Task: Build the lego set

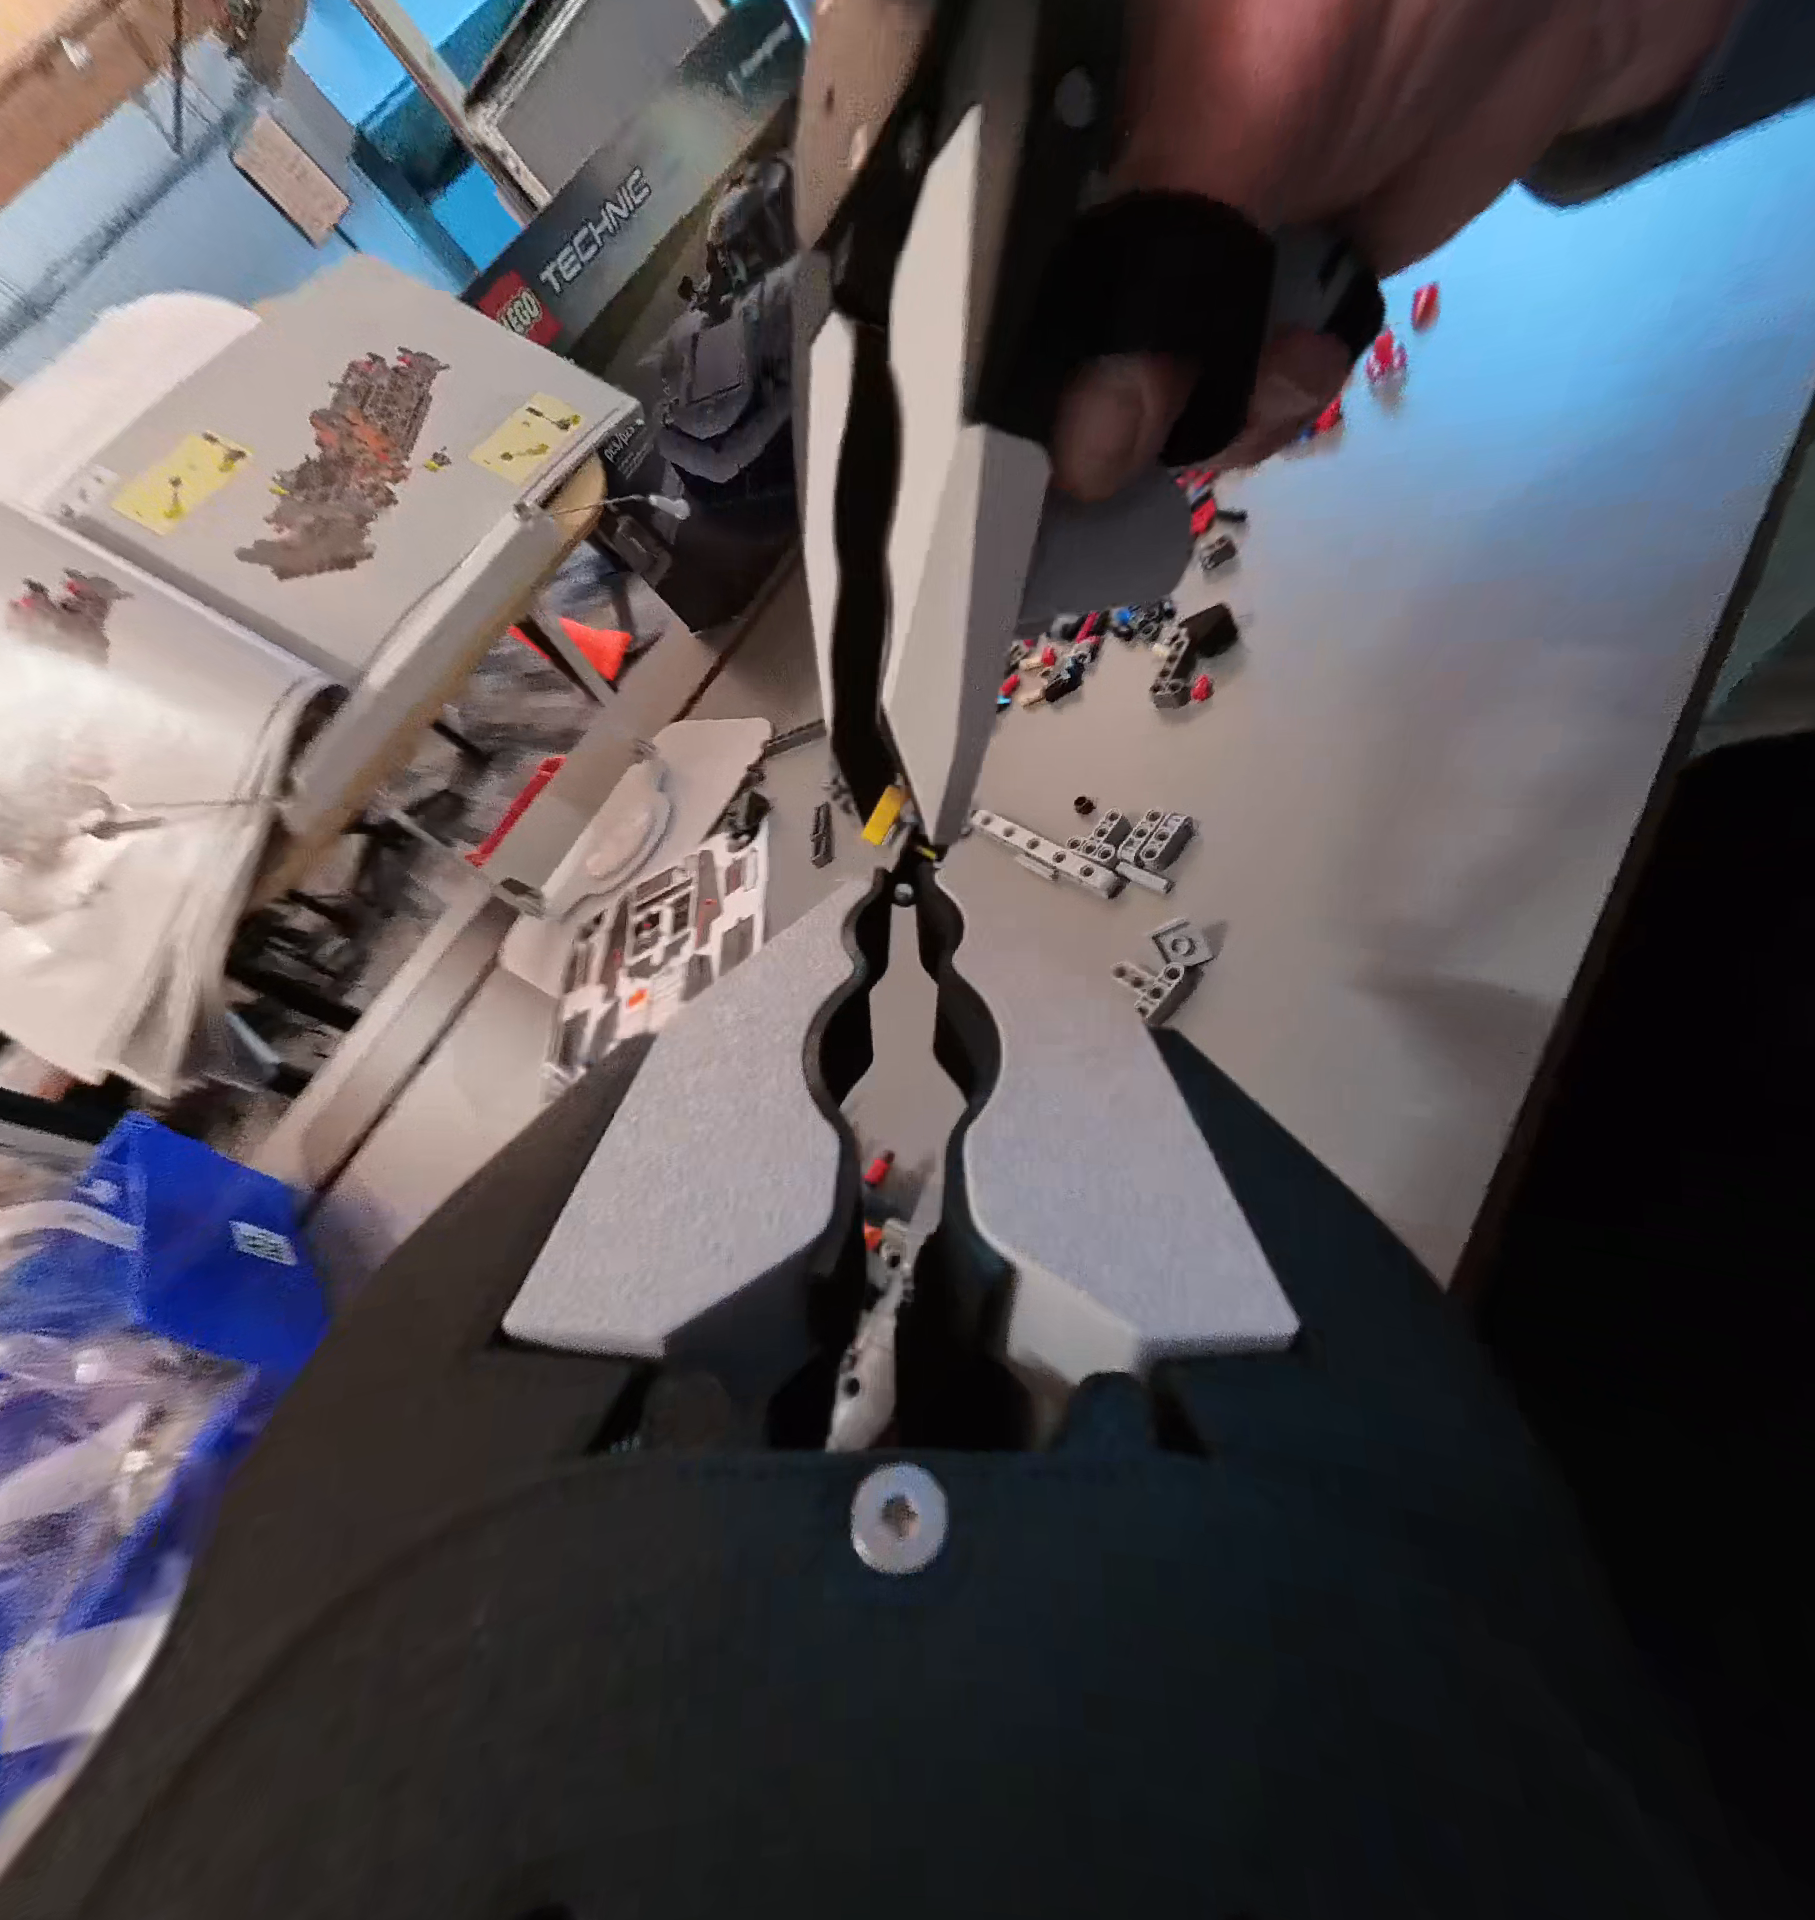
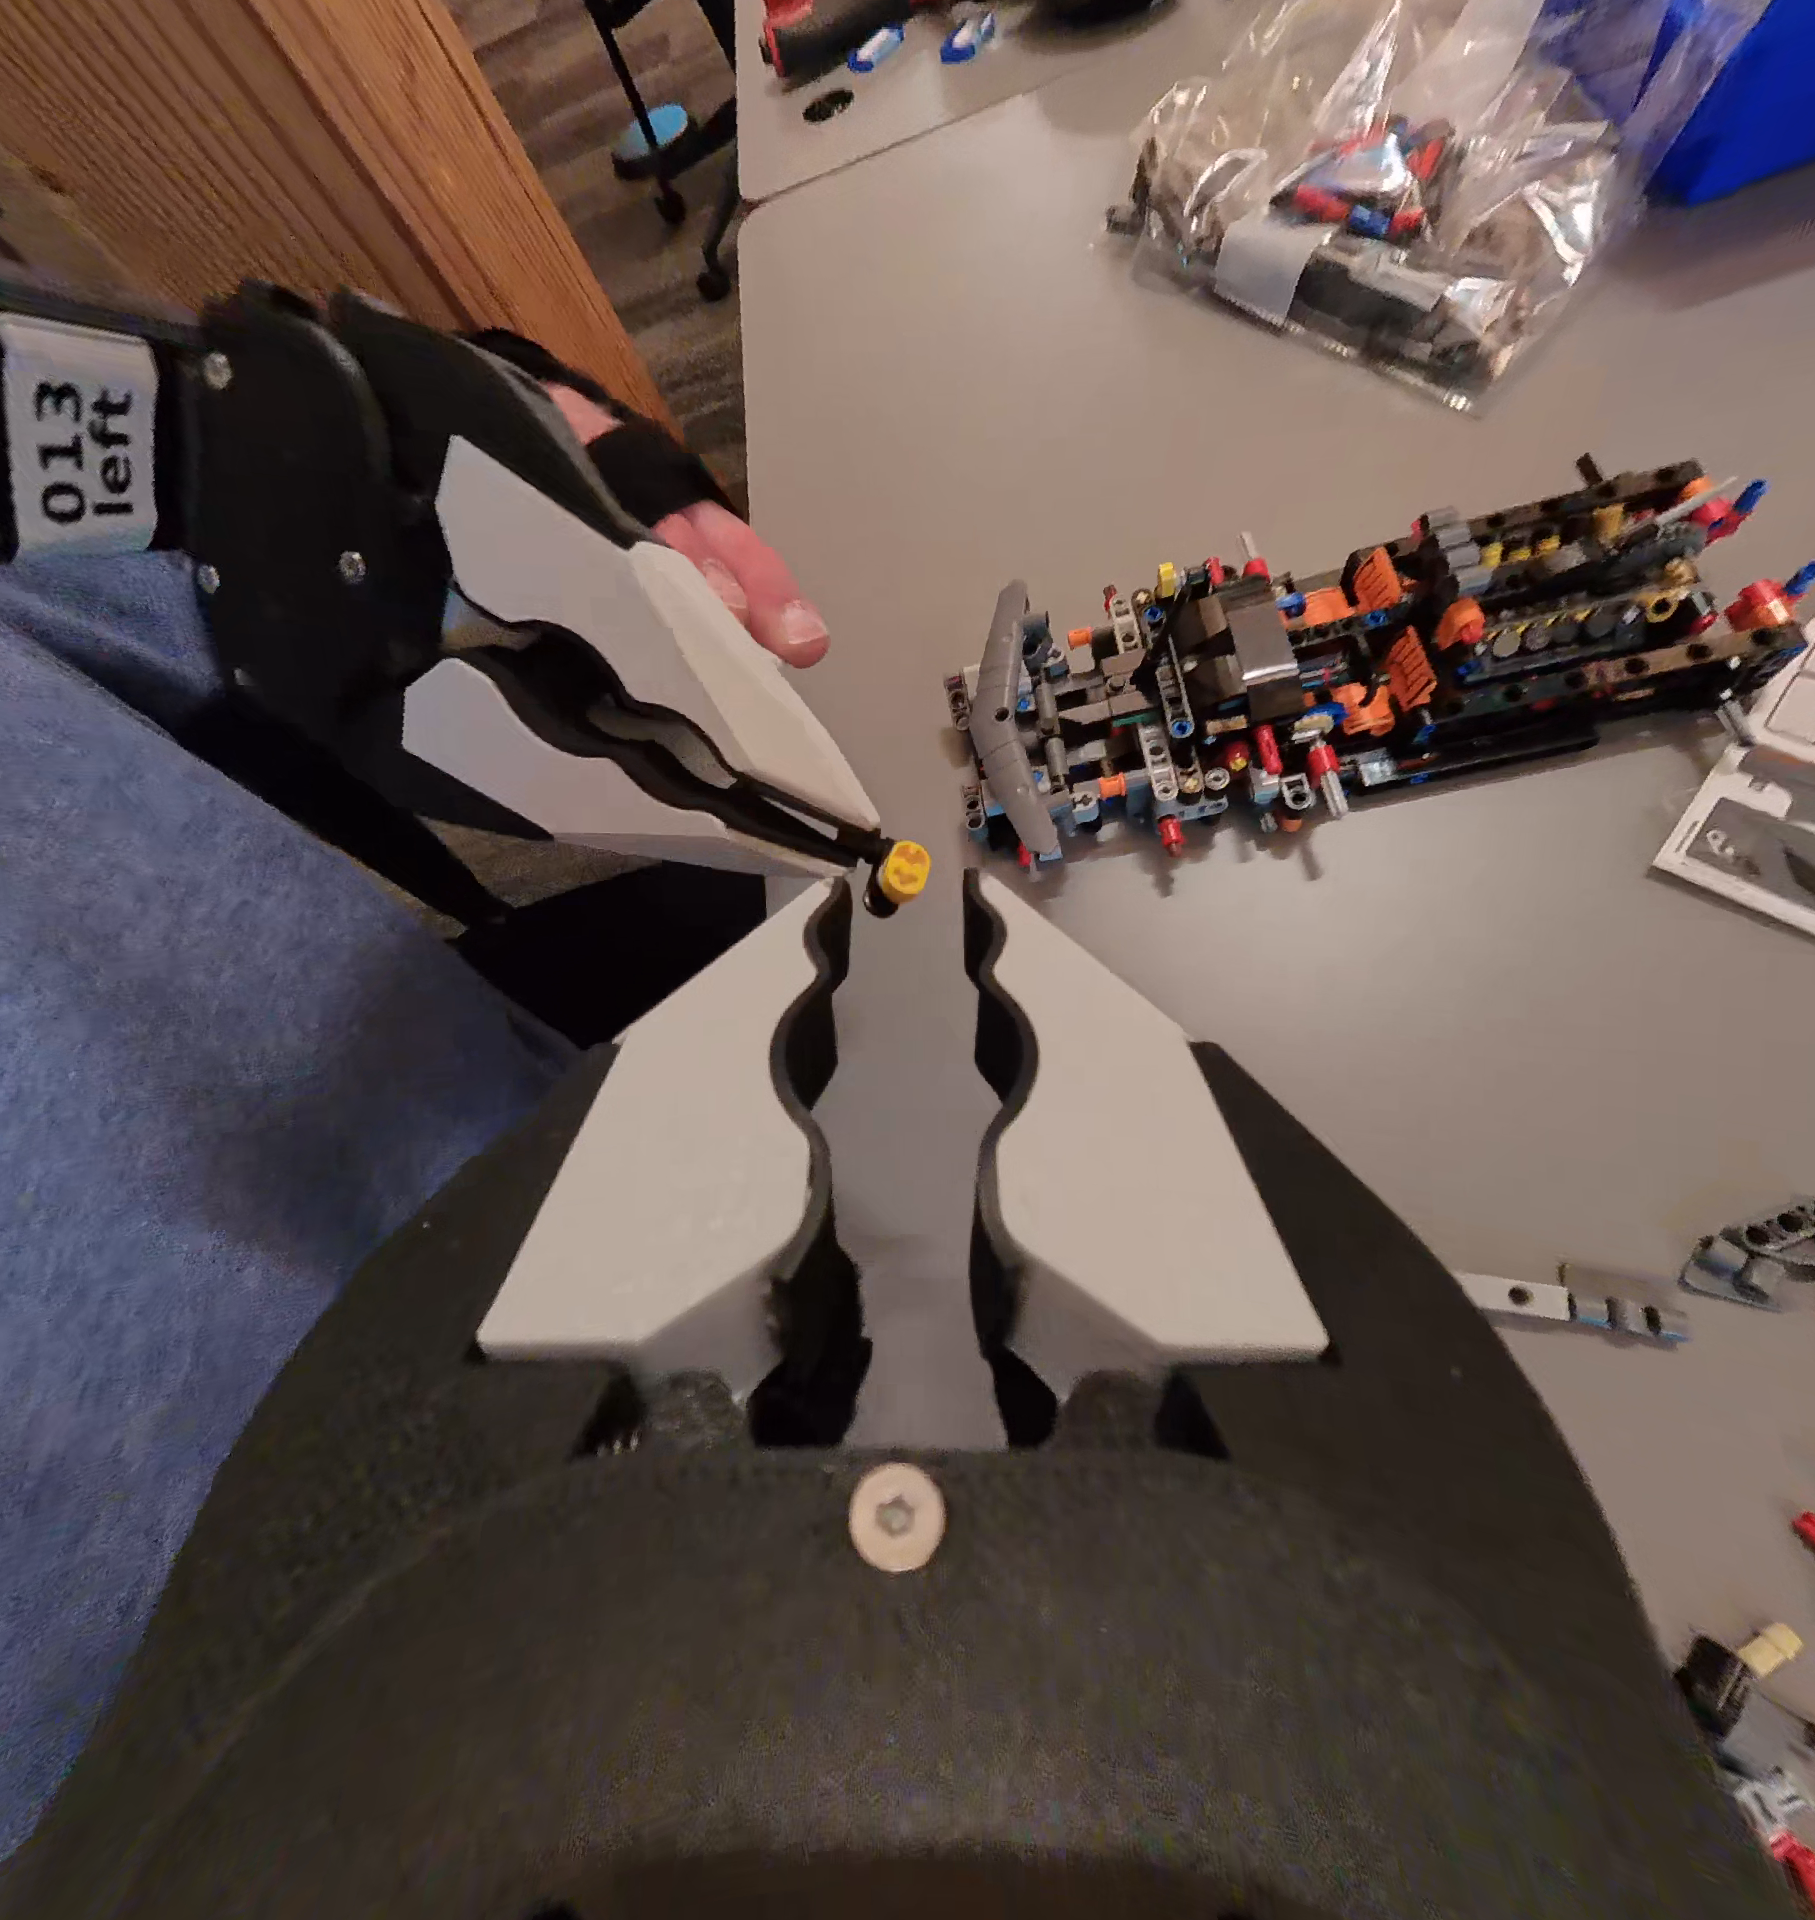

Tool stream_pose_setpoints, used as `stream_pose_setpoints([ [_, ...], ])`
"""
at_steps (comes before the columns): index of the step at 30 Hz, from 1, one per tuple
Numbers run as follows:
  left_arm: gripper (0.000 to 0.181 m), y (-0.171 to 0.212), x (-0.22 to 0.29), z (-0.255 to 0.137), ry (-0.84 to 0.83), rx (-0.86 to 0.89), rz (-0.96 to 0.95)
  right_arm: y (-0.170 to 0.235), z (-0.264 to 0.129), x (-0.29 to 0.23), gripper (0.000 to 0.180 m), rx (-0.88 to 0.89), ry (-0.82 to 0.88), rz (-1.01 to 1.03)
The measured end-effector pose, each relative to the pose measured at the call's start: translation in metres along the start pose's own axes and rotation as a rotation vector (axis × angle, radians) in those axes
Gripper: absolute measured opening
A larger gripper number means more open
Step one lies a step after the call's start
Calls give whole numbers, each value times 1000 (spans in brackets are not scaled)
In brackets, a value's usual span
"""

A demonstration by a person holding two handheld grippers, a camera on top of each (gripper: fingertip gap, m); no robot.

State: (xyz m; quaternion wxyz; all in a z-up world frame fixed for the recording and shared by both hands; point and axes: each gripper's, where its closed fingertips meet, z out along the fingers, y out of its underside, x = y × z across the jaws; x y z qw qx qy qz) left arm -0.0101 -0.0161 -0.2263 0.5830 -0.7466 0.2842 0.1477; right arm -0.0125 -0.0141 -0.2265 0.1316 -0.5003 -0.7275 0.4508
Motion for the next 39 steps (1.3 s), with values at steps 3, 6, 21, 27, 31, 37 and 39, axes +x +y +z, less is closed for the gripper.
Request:
stream_pose_setpoints([
  [3,3,1,-2,0,60,32,-149,-4,-4,3,23,28,27,-25],
  [6,3,1,-1,0,123,63,-283,-4,-7,6,23,36,53,-55],
  [21,3,1,4,0,304,135,-610,3,-2,5,21,-3,115,-195],
  [27,3,0,7,-1,402,166,-730,4,-4,2,21,-25,120,-279],
  [31,3,-1,7,-2,433,182,-765,4,-5,1,22,-30,111,-287],
  [37,3,-5,7,-3,481,216,-839,6,-2,-5,24,-22,62,-290],
  [39,3,-6,8,-4,503,227,-862,6,0,-8,21,-10,42,-283],
])
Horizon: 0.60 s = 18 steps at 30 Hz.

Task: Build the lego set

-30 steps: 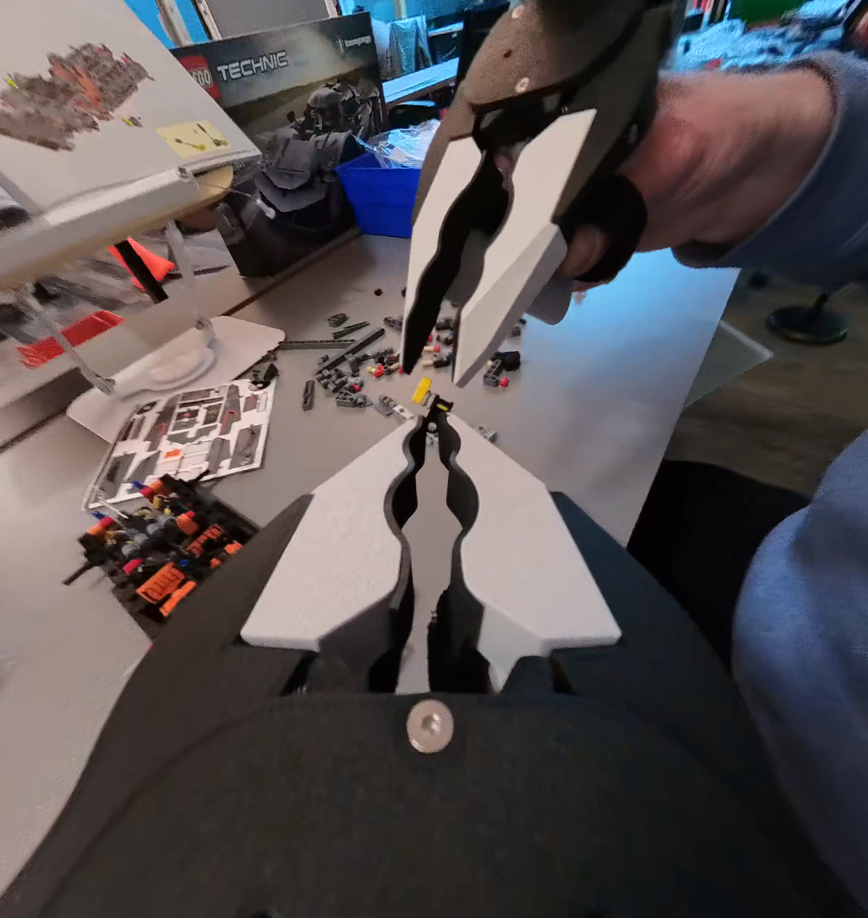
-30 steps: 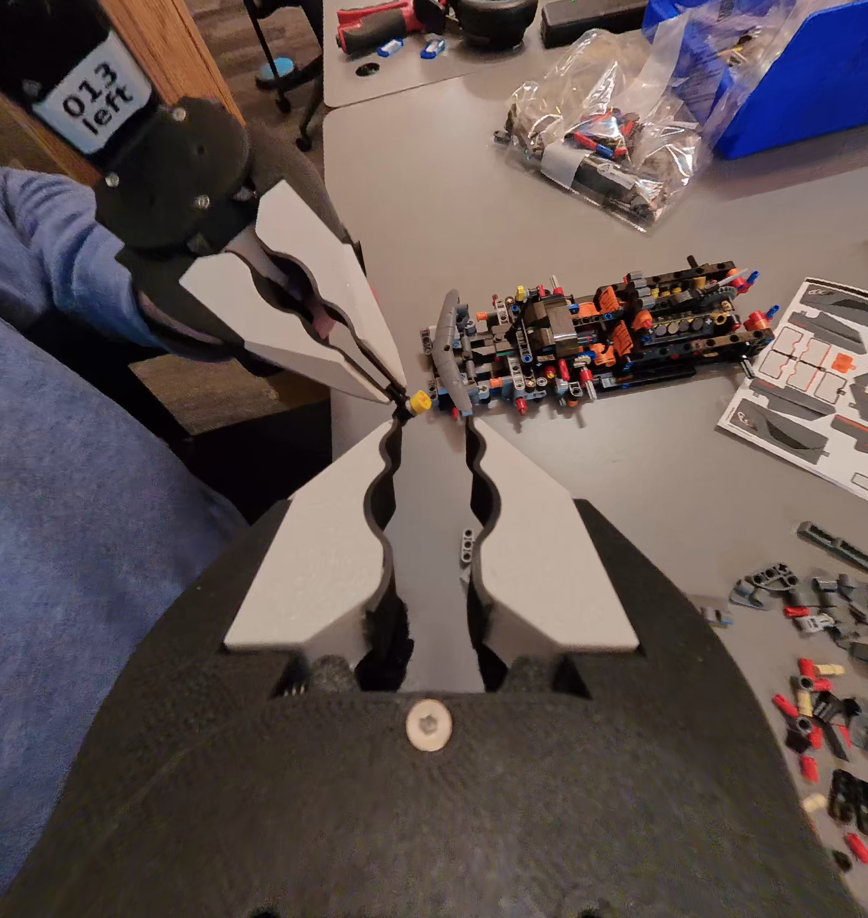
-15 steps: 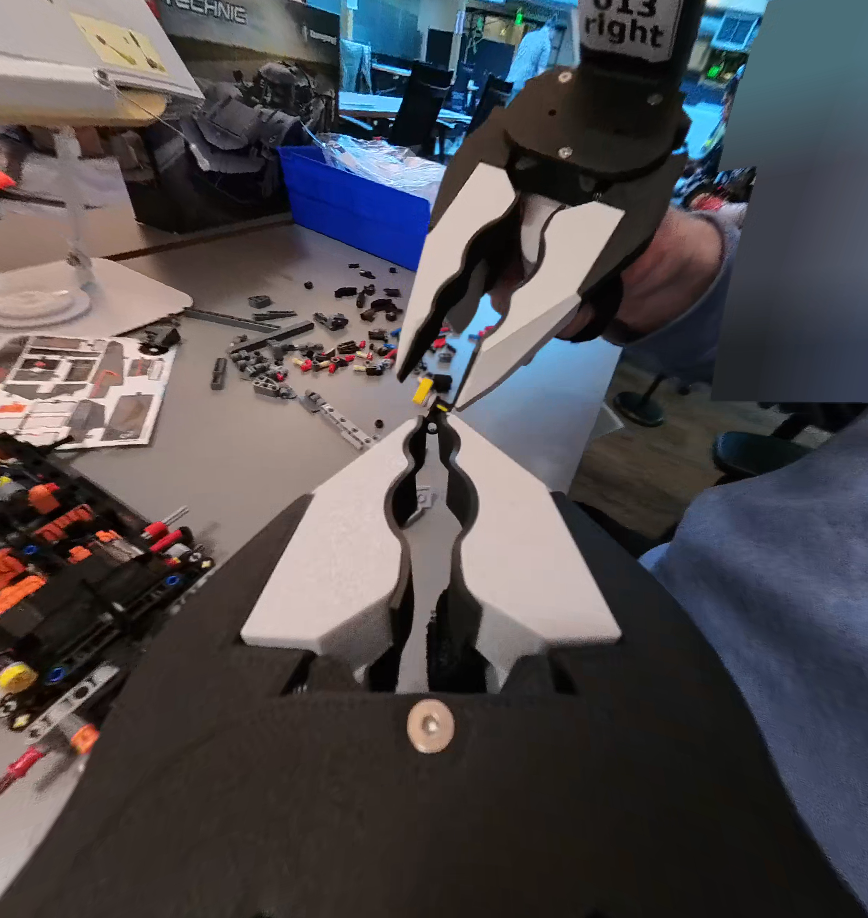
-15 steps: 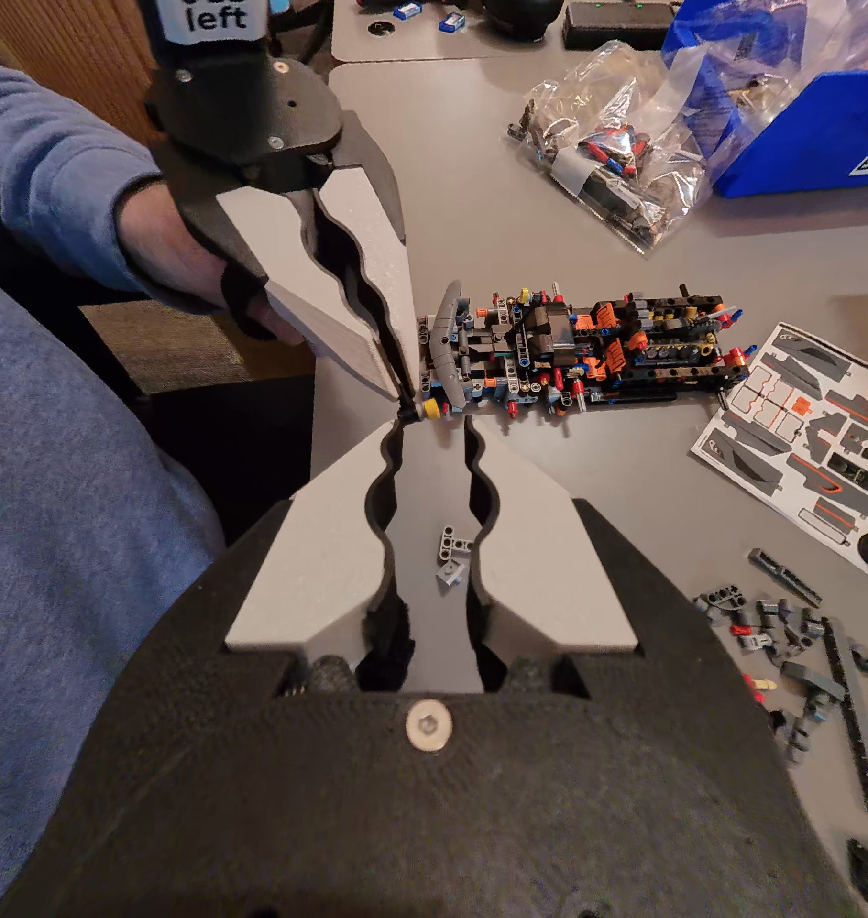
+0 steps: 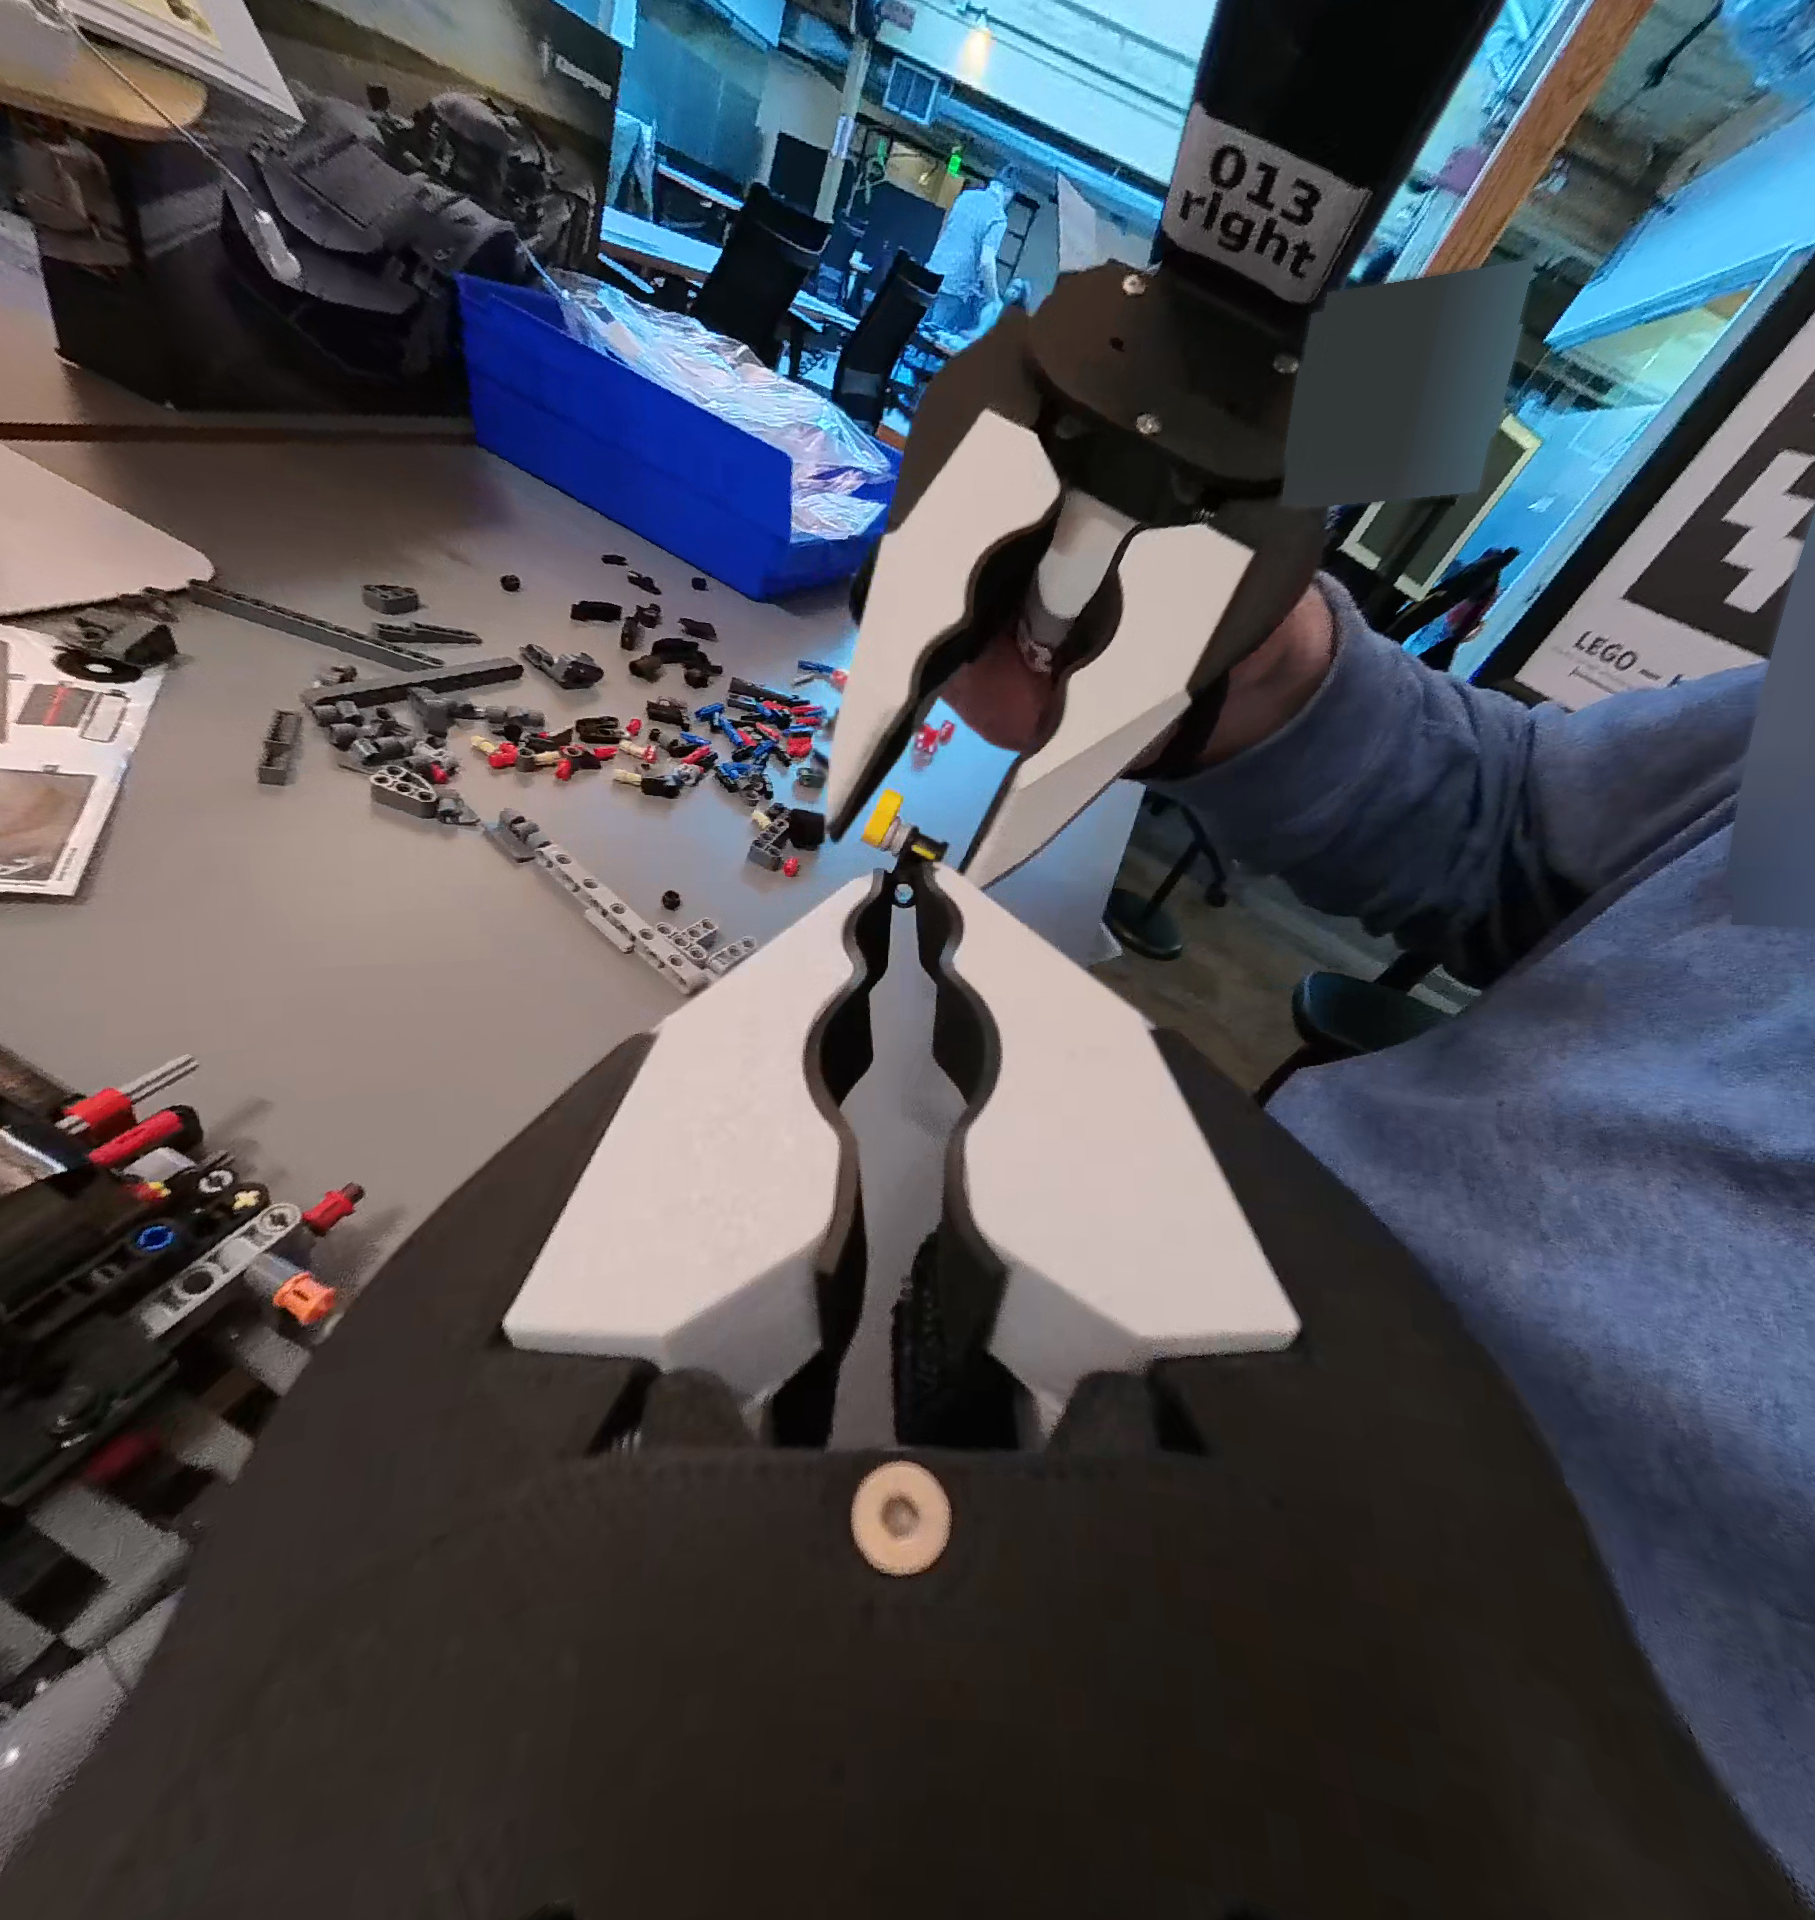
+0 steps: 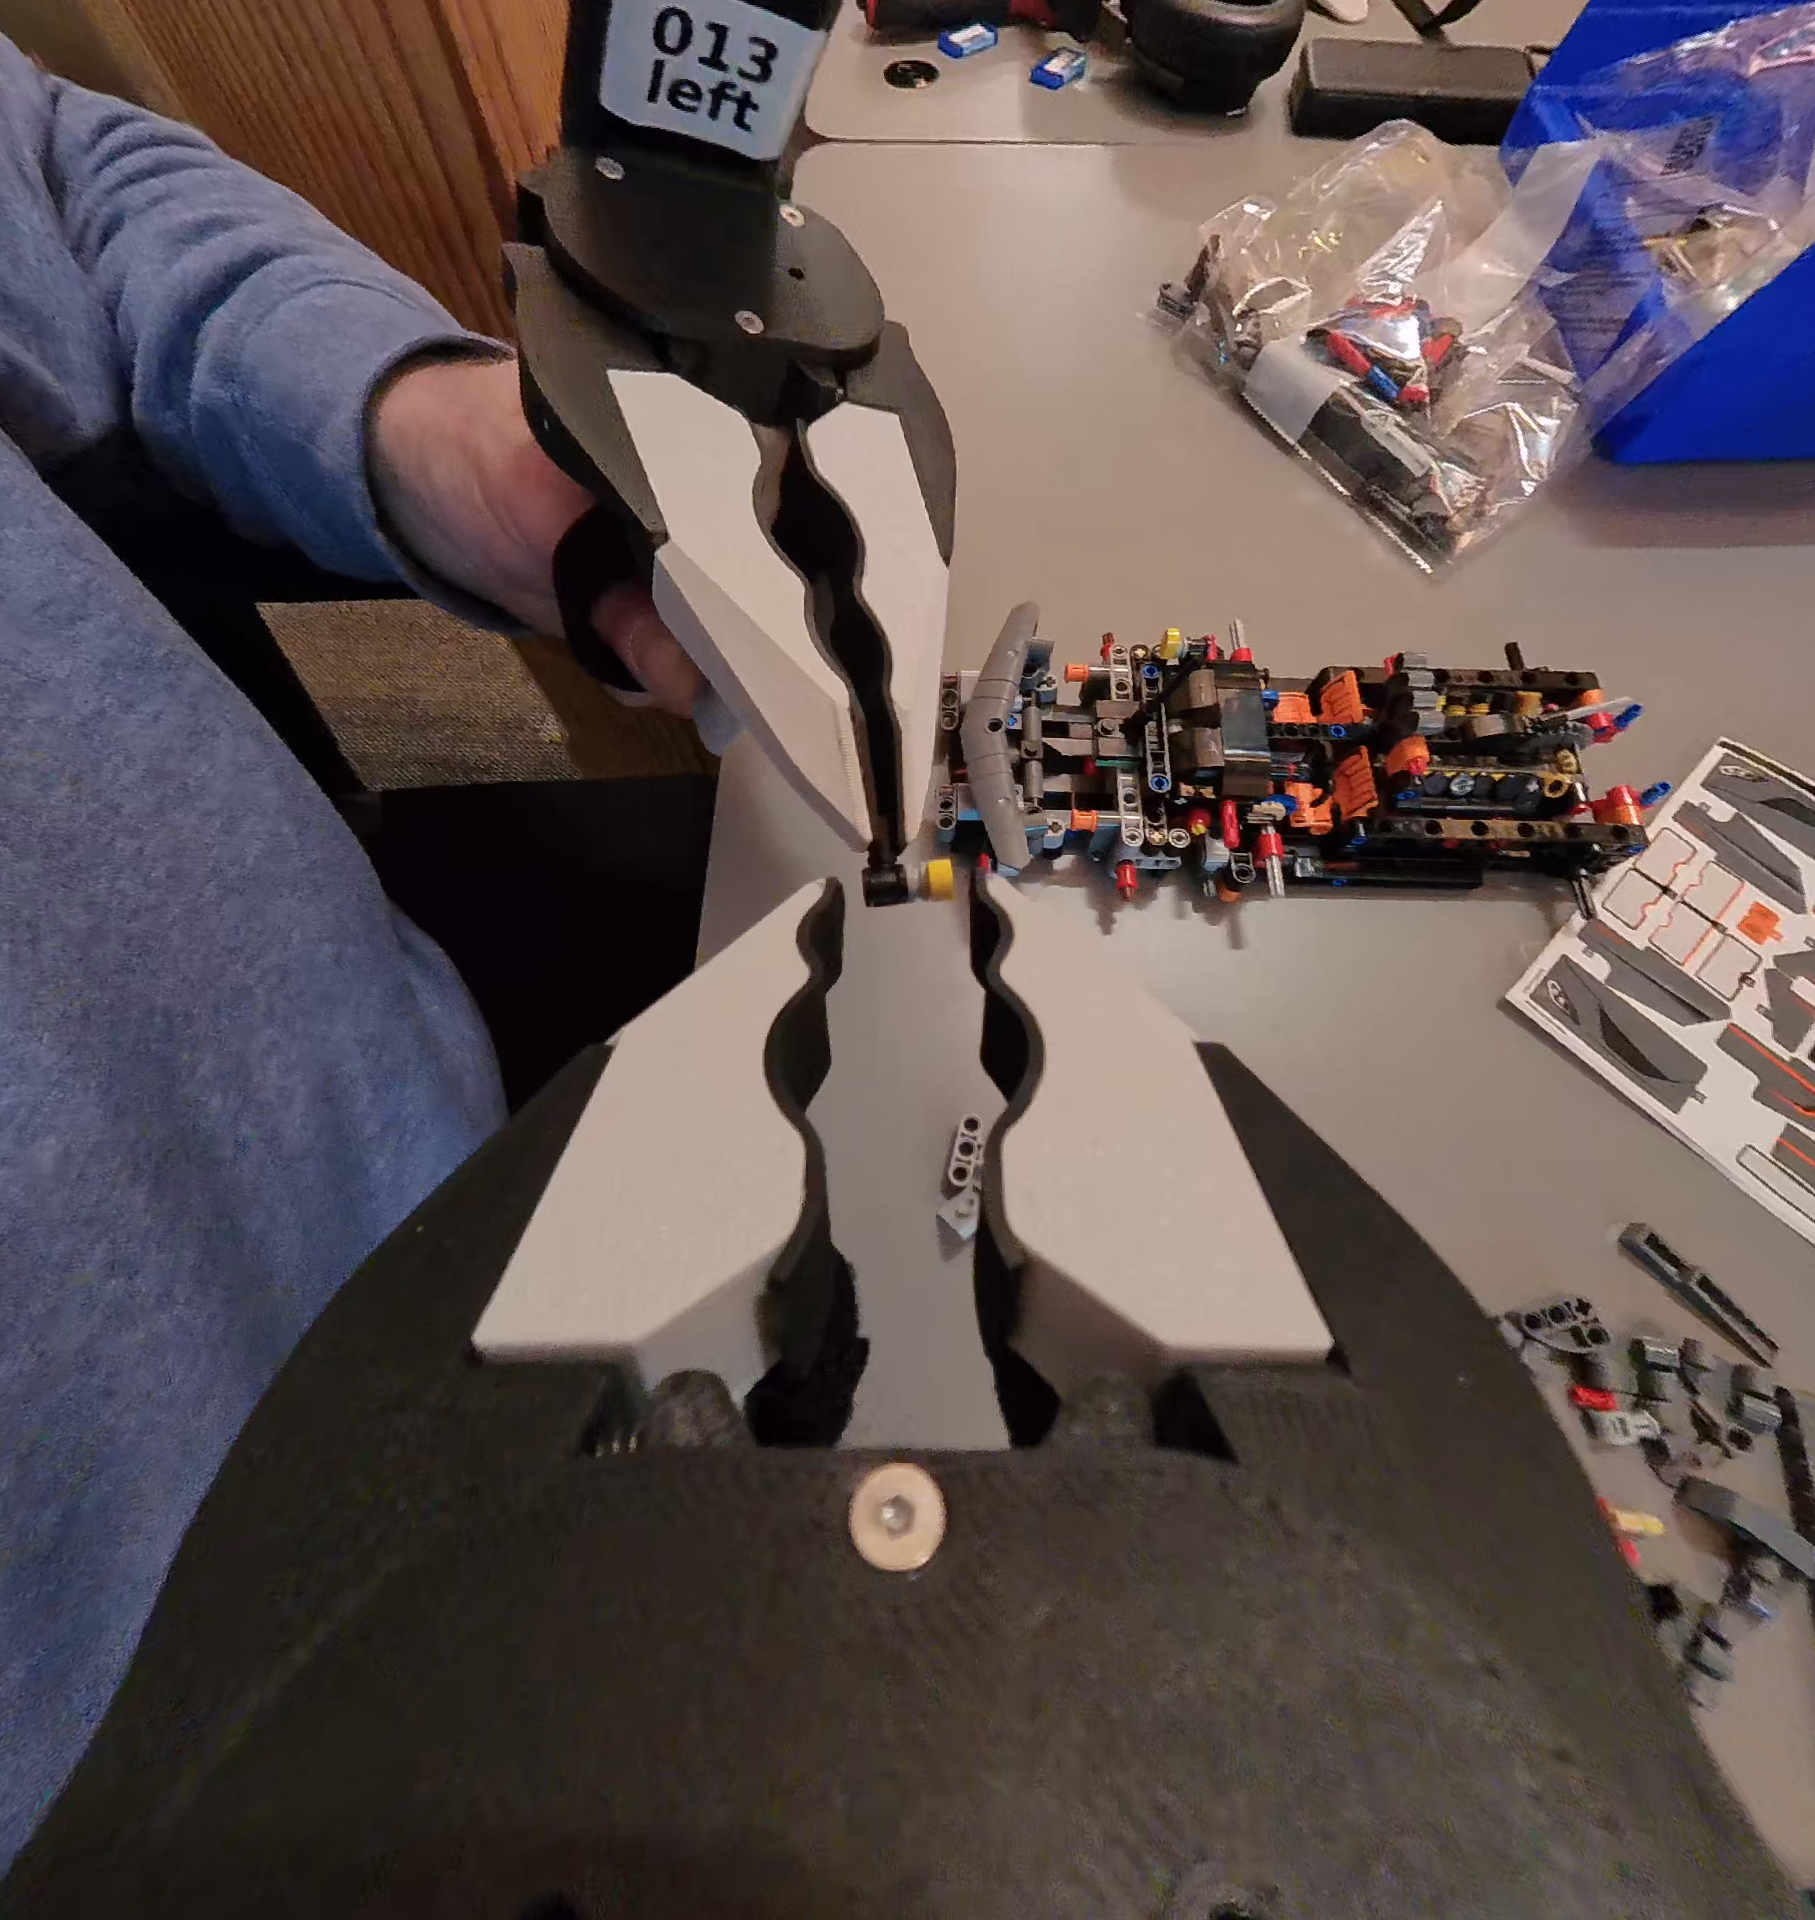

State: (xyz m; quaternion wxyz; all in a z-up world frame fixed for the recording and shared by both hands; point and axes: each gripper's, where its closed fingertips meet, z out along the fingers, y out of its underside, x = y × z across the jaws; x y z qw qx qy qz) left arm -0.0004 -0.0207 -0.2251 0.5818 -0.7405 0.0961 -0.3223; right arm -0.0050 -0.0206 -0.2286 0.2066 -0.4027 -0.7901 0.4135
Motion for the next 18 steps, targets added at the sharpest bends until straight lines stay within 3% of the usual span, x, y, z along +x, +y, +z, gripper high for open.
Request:
stream_pose_setpoints([
  [2,3,0,0,0,13,7,-22,-1,0,0,14,18,-6,10],
  [18,3,-5,3,0,22,50,2,-3,-3,-3,13,140,-117,291],
])
